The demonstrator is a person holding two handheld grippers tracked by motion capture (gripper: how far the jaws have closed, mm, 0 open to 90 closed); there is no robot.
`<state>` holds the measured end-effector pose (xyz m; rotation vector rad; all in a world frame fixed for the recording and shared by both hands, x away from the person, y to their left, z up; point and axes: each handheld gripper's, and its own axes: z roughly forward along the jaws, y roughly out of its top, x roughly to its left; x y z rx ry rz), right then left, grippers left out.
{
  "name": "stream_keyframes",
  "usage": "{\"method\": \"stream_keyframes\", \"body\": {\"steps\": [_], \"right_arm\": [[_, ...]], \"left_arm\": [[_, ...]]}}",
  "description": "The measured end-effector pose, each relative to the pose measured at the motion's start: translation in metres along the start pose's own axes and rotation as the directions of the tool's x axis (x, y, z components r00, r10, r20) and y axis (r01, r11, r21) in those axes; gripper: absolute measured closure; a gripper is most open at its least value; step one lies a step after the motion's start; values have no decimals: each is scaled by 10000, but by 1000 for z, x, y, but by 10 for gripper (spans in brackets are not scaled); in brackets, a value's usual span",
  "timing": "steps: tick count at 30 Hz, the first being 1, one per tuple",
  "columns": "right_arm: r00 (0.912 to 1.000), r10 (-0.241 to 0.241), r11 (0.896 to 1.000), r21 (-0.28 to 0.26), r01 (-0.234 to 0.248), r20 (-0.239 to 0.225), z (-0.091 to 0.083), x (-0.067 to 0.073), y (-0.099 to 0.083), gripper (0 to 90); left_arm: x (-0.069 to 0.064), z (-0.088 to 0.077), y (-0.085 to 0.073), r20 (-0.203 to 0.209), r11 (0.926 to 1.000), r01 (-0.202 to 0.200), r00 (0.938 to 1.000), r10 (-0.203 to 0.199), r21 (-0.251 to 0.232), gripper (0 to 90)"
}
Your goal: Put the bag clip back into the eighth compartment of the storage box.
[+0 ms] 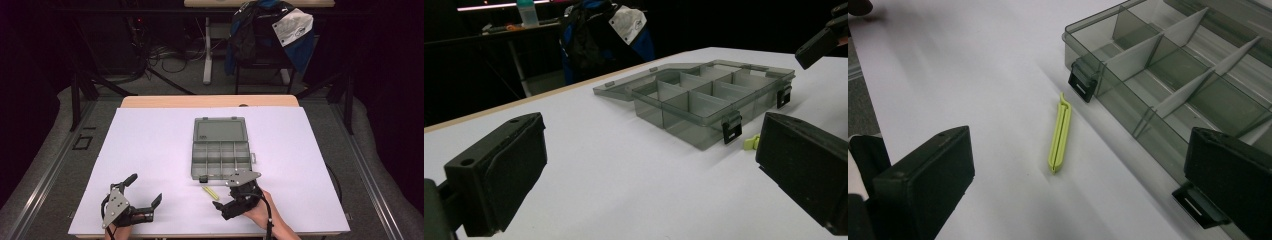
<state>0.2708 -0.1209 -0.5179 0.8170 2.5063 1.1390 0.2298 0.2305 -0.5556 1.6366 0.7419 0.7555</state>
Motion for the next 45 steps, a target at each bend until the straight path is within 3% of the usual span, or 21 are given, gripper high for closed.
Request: {"method": "stream_keyframes", "body": {"steps": [3, 12, 18, 24, 32, 45], "right_arm": [[10000, -36, 9997, 238, 37, -31, 5, 3, 5, 1], [9998, -121, 9960, 886, 136, -180, 21, 9, 13, 162], [10000, 69, 9898, 1424, -60, -58, 32, 7, 17, 355], [9995, 273, 9830, 1820, -240, -157, 41, 3, 19, 477], [9986, 448, 9703, 2392, -365, -291, 52, 2, 20, 586], [9970, 741, 9581, 2791, -648, -228, 62, 1, 21, 733]], "left_arm": [[0, 0, 0, 16, 10000, 11, 10000, -11, 19, 0], [0, 0, 0, 52, 10000, 22, 10000, -22, 23, 0], [0, 0, 0, 70, 10000, 8, 10000, -8, 32, 0], [0, 0, 0, 74, 10000, 1, 10000, -1, 46, 0], [0, 0, 0, 100, 10000, -4, 10000, 4, 39, 1], [0, 1, 0, 104, 10000, 46, 9999, -47, 43, 1]]}}
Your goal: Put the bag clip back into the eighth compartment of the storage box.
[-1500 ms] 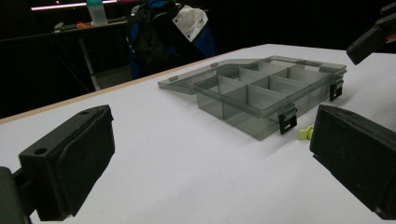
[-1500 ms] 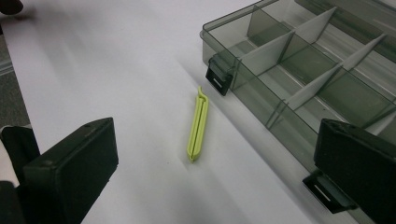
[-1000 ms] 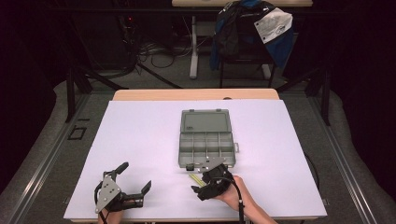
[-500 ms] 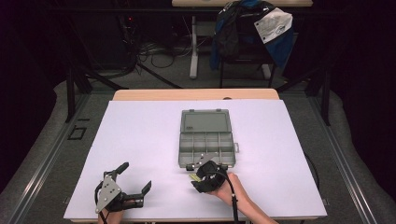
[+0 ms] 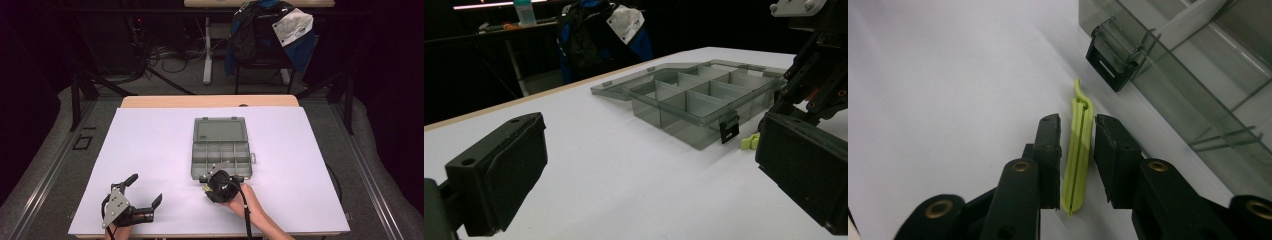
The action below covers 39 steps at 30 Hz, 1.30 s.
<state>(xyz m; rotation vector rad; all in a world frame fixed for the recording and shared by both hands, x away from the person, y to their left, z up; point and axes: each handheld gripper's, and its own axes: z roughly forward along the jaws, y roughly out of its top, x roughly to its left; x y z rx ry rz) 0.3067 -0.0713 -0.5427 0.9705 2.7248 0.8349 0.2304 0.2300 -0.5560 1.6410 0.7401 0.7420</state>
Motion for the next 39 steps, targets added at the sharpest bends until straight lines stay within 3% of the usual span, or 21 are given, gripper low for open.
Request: {"method": "stream_keyframes", "body": {"steps": [14, 39], "right_arm": [[9998, 109, 9999, -47, -109, 153, 2, 2, -3, 795], [9990, -438, 9982, -413, 441, 75, -5, 2, -3, 805]], "left_arm": [[-1, 0, 0, 53, 10000, 10, 10000, -11, 28, 2], [-1, 0, 0, 80, 10000, -44, 10000, 43, 48, 2]]}}
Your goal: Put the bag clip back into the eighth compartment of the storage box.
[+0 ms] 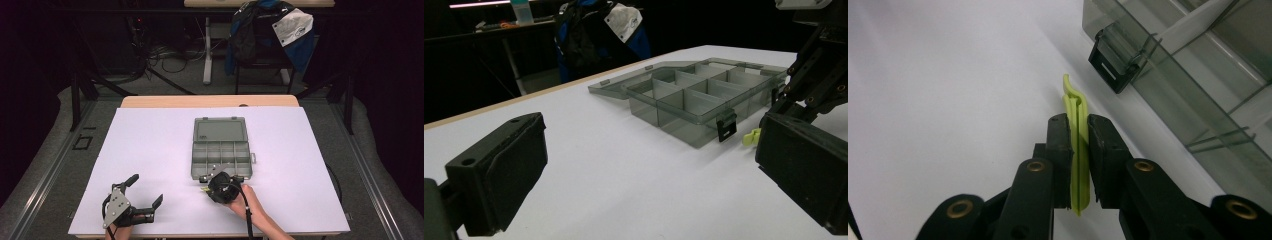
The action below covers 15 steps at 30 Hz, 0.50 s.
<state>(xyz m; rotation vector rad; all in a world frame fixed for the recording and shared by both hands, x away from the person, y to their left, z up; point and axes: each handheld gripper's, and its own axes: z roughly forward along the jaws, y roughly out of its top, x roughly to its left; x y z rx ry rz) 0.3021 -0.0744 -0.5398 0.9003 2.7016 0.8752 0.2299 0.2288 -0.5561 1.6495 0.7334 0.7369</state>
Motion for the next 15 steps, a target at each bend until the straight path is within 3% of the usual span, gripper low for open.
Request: {"method": "stream_keyframes", "body": {"steps": [15], "right_arm": [[9998, -202, 9997, -106, 201, -77, -8, 1, 1, 806]], "left_arm": [[0, 0, 0, -18, 10000, -44, 10000, 44, 23, 2]]}}
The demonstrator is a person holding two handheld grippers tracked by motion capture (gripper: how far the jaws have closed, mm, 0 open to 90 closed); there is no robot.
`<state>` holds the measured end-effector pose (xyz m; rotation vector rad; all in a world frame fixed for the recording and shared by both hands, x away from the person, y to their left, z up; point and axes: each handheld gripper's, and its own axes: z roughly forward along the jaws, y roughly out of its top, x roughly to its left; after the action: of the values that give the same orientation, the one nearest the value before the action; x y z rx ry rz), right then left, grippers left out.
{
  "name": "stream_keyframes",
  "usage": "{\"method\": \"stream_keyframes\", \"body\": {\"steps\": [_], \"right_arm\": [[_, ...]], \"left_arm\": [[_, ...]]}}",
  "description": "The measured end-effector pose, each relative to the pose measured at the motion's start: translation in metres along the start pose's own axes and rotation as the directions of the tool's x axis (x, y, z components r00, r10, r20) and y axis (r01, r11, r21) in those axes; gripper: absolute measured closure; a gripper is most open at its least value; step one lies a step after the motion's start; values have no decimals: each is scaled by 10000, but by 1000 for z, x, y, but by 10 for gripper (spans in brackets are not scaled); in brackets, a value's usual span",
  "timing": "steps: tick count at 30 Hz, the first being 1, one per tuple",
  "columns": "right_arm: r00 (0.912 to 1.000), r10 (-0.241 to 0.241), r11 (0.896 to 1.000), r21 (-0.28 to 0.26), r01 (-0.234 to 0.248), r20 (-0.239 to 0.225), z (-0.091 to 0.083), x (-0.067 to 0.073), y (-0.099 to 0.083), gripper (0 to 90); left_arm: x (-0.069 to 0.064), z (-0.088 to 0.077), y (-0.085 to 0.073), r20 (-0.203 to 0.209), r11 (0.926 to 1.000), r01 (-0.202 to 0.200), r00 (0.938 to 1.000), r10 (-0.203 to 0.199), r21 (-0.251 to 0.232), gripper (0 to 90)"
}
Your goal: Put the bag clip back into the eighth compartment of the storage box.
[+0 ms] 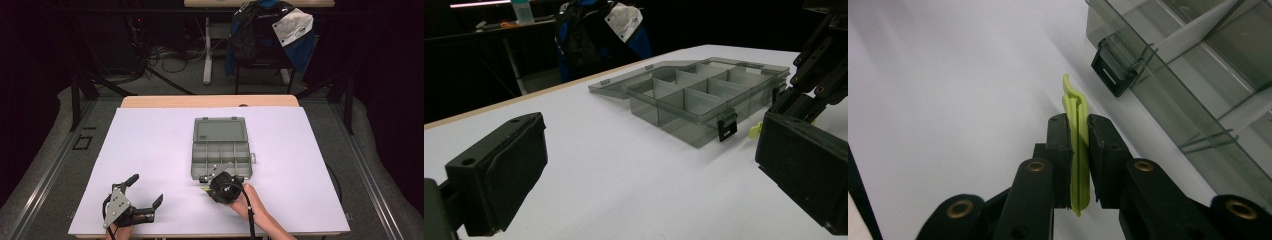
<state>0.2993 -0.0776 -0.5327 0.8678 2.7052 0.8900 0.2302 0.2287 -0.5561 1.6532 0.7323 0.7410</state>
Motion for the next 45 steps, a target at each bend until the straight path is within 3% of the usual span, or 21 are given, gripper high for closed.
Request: {"method": "stream_keyframes", "body": {"steps": [26, 45], "right_arm": [[9994, -349, 9992, -213, 348, -18, -16, -5, -4, 806], [9995, -297, 9988, -385, 299, 58, -29, -10, -6, 806]], "left_arm": [[0, -1, 0, -49, 10000, 21, 10000, -22, -24, 2], [1, 0, 0, -57, 10000, 30, 10000, -30, 21, 2]]}}
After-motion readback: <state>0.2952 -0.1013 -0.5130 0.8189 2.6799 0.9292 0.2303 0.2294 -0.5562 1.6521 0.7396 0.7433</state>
